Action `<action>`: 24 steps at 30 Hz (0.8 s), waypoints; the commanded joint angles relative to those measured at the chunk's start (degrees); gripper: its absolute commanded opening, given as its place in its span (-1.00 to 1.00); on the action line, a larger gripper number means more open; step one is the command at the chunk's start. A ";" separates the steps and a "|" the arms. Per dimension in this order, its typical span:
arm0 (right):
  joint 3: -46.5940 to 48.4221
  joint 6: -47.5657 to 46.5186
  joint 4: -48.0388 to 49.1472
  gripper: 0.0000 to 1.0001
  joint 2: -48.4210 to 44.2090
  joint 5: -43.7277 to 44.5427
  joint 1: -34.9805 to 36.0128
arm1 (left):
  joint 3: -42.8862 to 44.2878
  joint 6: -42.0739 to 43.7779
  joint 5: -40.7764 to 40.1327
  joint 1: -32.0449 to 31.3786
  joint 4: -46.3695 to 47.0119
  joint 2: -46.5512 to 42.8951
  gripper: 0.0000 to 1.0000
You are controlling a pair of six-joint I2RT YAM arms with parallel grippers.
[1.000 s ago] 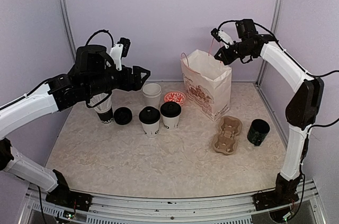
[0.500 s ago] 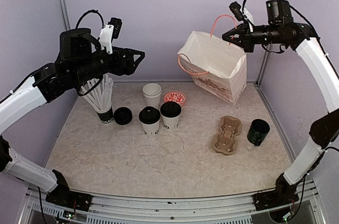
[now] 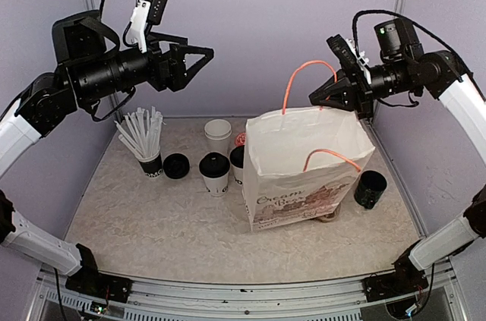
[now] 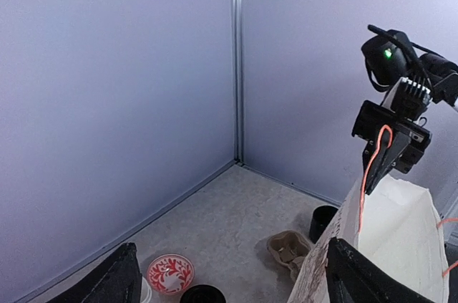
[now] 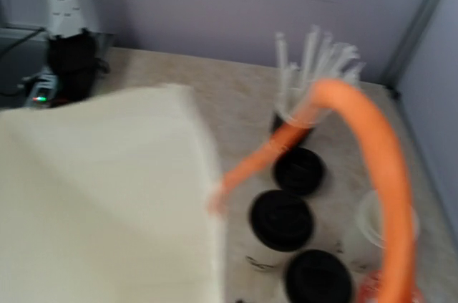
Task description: Pack the takeout coffee
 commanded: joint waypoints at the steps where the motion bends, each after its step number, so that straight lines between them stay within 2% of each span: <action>1: -1.34 -1.11 -1.18 -1.00 0.19 -6.38 2.72 | 1.40 0.81 5.76 -3.19 -5.44 2.64 0.73; 6: -2.25 -1.49 -1.29 -1.00 2.53 -6.85 6.89 | -0.84 0.75 4.89 -6.05 -8.29 4.89 0.74; 13: -2.65 -0.44 -0.04 -1.00 6.06 -4.65 11.41 | -6.15 -0.93 6.71 -7.54 -6.79 5.88 0.74; 24: -2.20 1.47 1.40 -1.00 9.80 -1.25 13.64 | -14.88 -6.06 5.27 -8.53 -5.92 -0.43 0.76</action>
